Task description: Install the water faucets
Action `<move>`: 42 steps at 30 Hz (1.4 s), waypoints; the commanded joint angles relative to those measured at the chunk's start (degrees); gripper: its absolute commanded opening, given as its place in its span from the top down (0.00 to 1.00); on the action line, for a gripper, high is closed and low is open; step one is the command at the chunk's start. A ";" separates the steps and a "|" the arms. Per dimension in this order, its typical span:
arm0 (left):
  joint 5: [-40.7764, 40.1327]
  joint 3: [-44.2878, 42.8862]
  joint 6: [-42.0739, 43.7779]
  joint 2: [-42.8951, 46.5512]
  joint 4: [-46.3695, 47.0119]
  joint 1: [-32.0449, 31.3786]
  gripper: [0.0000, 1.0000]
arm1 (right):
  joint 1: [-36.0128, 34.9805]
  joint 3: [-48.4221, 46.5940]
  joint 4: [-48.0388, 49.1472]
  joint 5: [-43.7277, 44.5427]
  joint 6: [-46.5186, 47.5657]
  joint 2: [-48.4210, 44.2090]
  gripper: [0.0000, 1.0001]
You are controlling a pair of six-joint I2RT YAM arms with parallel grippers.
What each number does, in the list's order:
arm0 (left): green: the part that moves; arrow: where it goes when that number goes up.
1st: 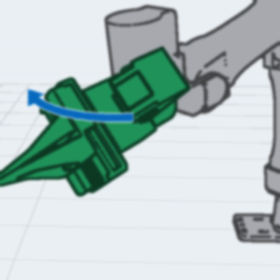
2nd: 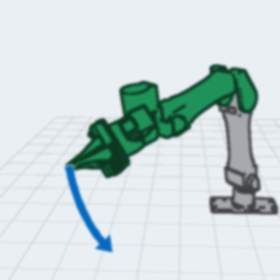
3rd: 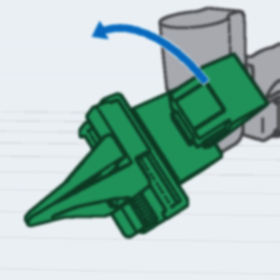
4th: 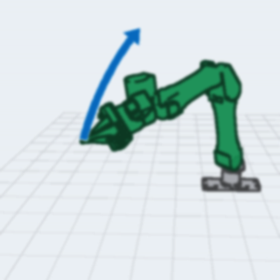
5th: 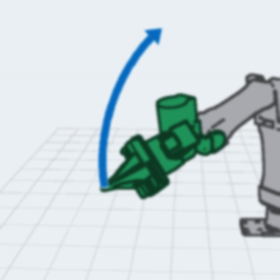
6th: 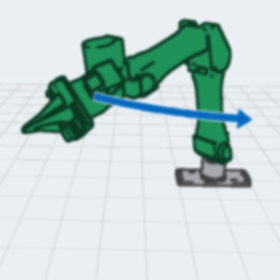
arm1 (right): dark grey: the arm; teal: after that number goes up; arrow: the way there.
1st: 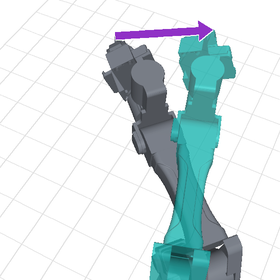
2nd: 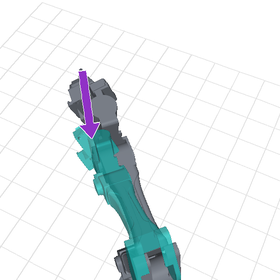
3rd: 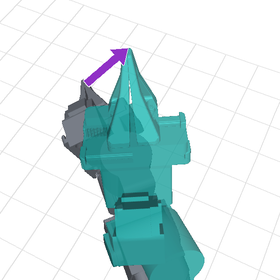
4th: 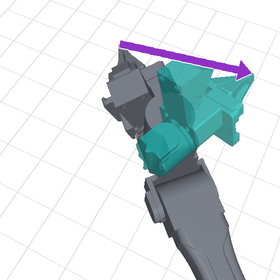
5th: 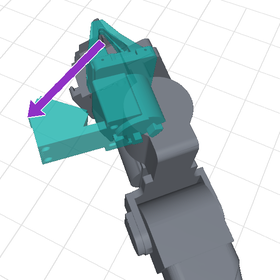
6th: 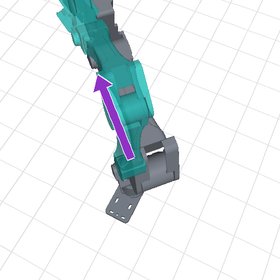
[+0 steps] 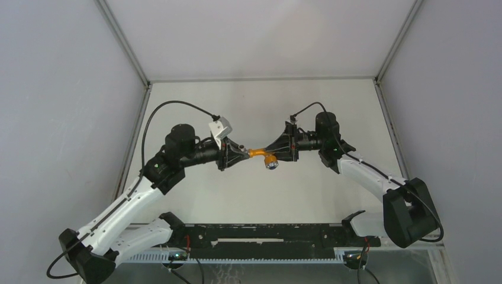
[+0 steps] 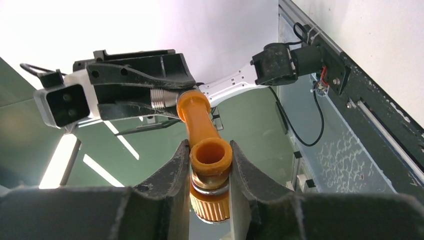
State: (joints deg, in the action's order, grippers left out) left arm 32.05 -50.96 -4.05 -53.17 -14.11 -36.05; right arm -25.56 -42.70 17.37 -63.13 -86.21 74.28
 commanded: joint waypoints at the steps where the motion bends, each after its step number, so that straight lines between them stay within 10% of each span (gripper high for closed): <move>1: -15.01 4.37 16.19 0.17 -1.96 -2.64 1.00 | -0.34 -3.97 2.81 -2.95 -7.75 -1.10 1.00; 23: -30.47 5.29 35.88 4.34 -9.87 -16.64 1.00 | 0.31 -3.97 -0.61 -4.57 -3.38 -0.44 0.99; 29: -27.64 4.87 25.89 3.04 -8.73 -15.23 1.00 | 0.01 -3.97 2.01 -4.88 -4.08 -0.89 0.47; 42: -10.79 4.19 0.65 4.20 -1.45 -2.48 1.00 | -2.08 -3.96 -5.11 -5.66 4.41 -2.09 0.26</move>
State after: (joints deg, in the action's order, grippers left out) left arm 18.24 -46.44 5.85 -48.40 -16.08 -44.27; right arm -26.13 -43.94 14.63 -63.33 -84.75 74.89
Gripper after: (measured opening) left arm 0.265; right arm 0.724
